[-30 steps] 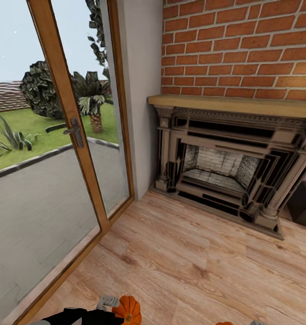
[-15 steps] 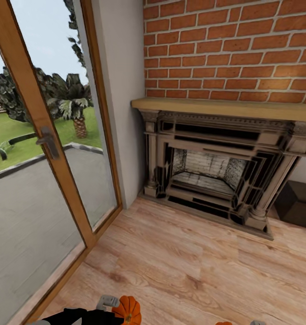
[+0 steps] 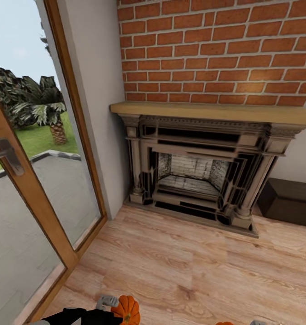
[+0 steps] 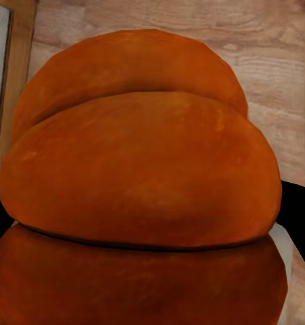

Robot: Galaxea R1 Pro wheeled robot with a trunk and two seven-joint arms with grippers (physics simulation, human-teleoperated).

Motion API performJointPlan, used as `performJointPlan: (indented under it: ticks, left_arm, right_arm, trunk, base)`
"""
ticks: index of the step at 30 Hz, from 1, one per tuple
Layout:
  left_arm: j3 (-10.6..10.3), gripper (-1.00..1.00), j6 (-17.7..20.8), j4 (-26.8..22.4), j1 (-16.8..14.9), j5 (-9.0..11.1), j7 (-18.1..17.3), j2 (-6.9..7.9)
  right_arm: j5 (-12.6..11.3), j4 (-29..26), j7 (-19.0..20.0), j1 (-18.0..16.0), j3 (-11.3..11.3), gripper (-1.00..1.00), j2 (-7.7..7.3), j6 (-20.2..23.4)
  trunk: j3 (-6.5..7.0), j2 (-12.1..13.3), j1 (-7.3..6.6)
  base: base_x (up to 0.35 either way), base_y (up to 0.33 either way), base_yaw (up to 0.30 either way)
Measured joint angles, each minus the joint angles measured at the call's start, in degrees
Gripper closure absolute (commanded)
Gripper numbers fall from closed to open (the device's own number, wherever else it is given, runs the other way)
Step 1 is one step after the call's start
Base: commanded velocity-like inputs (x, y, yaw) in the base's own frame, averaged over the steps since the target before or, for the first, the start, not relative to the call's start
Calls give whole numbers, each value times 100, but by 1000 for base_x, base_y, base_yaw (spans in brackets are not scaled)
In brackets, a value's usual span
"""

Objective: Place each of the two pumpkins and all three candles from the living room inside a cabinet in the living room (use any cabinet), then make sure every cabinet is closed, and position the cauldron so it is next to a table in the living room.

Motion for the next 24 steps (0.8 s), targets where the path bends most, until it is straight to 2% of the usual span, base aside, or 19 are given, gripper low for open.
performJointPlan:
  ticks: [1,3,5,8,11,12,13,15,24]
  left_arm:
    - [-4,100,4,-5,0,0,349,-2]
    - [-23,100,5,-25,0,9,1460,-26]
    - [-19,100,4,-73,0,17,2374,-44]
    - [-5,100,8,-86,0,29,3040,-45]
    - [-12,100,50,-88,65,54,3215,-35]
    - [14,100,55,-41,199,16,3267,-18]
    - [-12,100,43,-36,344,63,3293,-9]
    - [-14,100,12,-16,455,58,3390,9]
    - [8,100,-14,-14,663,25,3409,21]
  right_arm:
    - [0,0,-4,0,-4,100,-1,-6]
    - [1,0,-8,1,7,100,-1,-10]
    - [0,0,-9,0,2,100,-1,-15]
    - [0,0,-41,0,4,100,0,-21]
    - [-1,0,-234,0,-1,100,3,-32]
    - [-3,0,-332,2,2,100,6,-40]
    - [0,0,-356,2,2,100,6,-43]
    - [-1,0,-385,0,-4,100,7,-46]
    - [2,214,-550,59,54,100,16,-212]
  trunk:
    - [7,0,0]
    - [20,0,0]
    - [34,0,0]
    - [54,0,0]
    - [73,0,0]
    - [81,-1,0]
    - [86,1,0]
    - [100,0,-1]
    - [162,0,0]
  base:
    - [3,0,-232]
    - [1,0,-231]
    - [0,0,-230]
    - [0,0,-230]
    - [0,0,-229]
    - [0,0,-229]
    - [0,0,-229]
    - [0,0,-229]
    - [0,0,-230]
